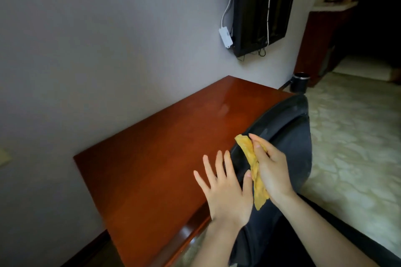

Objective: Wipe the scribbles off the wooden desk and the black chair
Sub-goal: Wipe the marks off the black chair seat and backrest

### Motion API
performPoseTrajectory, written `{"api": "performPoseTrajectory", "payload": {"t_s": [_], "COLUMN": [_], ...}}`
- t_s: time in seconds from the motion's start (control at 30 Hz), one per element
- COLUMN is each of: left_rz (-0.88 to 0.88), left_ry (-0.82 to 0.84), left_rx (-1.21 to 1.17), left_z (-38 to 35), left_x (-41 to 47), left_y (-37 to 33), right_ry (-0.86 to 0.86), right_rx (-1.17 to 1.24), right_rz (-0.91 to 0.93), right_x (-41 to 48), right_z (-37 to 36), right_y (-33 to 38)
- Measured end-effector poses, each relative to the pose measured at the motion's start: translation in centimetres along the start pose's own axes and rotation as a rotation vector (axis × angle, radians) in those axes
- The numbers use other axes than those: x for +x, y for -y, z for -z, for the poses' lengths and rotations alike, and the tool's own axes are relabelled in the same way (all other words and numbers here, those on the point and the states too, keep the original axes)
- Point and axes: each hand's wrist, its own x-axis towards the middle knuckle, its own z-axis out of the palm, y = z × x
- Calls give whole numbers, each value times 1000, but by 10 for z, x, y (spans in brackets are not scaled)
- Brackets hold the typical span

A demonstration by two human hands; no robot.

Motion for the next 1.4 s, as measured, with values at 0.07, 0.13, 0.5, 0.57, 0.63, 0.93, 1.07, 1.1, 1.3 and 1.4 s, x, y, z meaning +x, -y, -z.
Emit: {"api": "performPoseTrajectory", "payload": {"t_s": [0.07, 0.13, 0.5, 0.57, 0.63, 0.93, 1.07, 1.1, 1.3, 1.4], "left_rz": [19, -12, -142, -164, -165, -48, -13, -6, 153, 291], "left_ry": [10, 65, -102, -118, -81, 146, 253, 285, 277, 93], "left_rx": [-91, -246, -844, -834, -870, -1086, -1197, -1215, -1259, -1158], "left_z": [19, 38, 59, 55, 53, 60, 49, 45, 12, -4], "left_x": [6, 18, 44, 42, 44, 57, 66, 68, 80, 83], "left_y": [-8, -24, -144, -175, -200, -236, -242, -241, -223, -218], "right_ry": [55, 121, 241, 252, 263, 513, 742, 740, 625, 454], "right_rx": [3, 9, -2, -62, -125, -41, 116, 134, 85, -84], "right_rz": [28, 61, 254, 303, 361, 182, -68, -76, -98, -28], "right_x": [5, 12, 55, 67, 82, 117, 117, 118, 129, 134], "right_z": [8, 23, 126, 161, 193, 255, 262, 263, 269, 265], "right_y": [15, 34, 77, 78, 81, 89, 83, 82, 70, 66]}}
